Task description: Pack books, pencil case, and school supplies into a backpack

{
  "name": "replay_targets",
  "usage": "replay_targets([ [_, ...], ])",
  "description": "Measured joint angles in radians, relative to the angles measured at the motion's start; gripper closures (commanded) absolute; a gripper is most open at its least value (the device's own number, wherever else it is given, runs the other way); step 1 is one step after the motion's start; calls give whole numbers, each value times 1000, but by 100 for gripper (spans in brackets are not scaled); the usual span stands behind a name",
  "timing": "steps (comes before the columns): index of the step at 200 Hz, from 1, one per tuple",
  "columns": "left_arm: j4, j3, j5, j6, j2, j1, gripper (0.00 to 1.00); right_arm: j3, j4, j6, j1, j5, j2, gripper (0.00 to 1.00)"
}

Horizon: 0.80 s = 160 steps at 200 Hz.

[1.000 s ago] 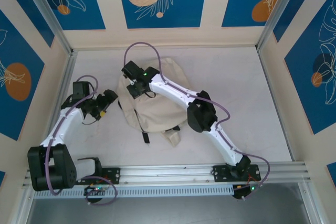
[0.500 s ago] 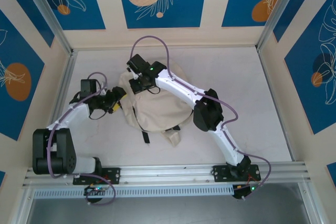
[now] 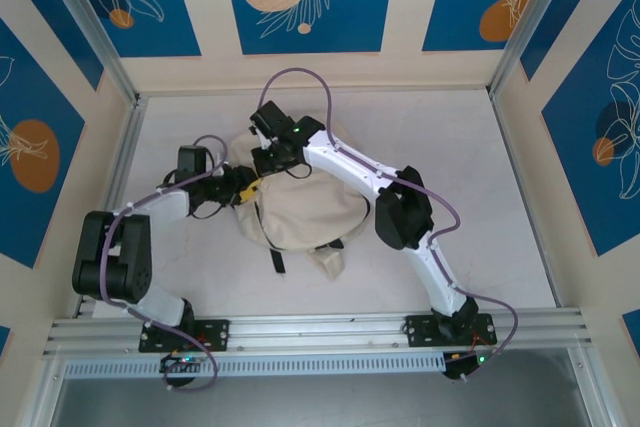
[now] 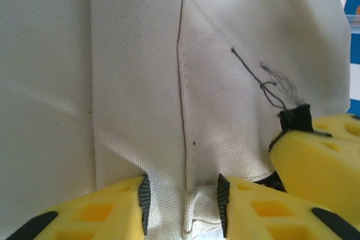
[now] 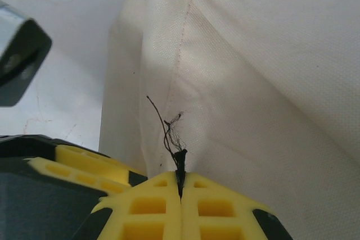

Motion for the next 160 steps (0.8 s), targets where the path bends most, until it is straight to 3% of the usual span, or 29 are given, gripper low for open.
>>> replay_targets([
  [26,43,0,24,-29,10,-2,73,-22,15,17,-11,-32,-13,98],
  [47,69,3,38,-42,14,-3,87,-37,28,41,-22,-69,-23,98],
  [59,72,3,42,-50,17,-3,100,-45,36,51,-29,-82,-27,96],
  [100,64,14,44,-16,17,-6,100,-61,30,65,-35,-41,-35,85],
  [126,42,16,32,11,17,-7,100,-50,-15,44,-10,73,-35,87],
  [160,8,22,14,41,16,-7,100,-21,-53,12,29,187,-35,97],
])
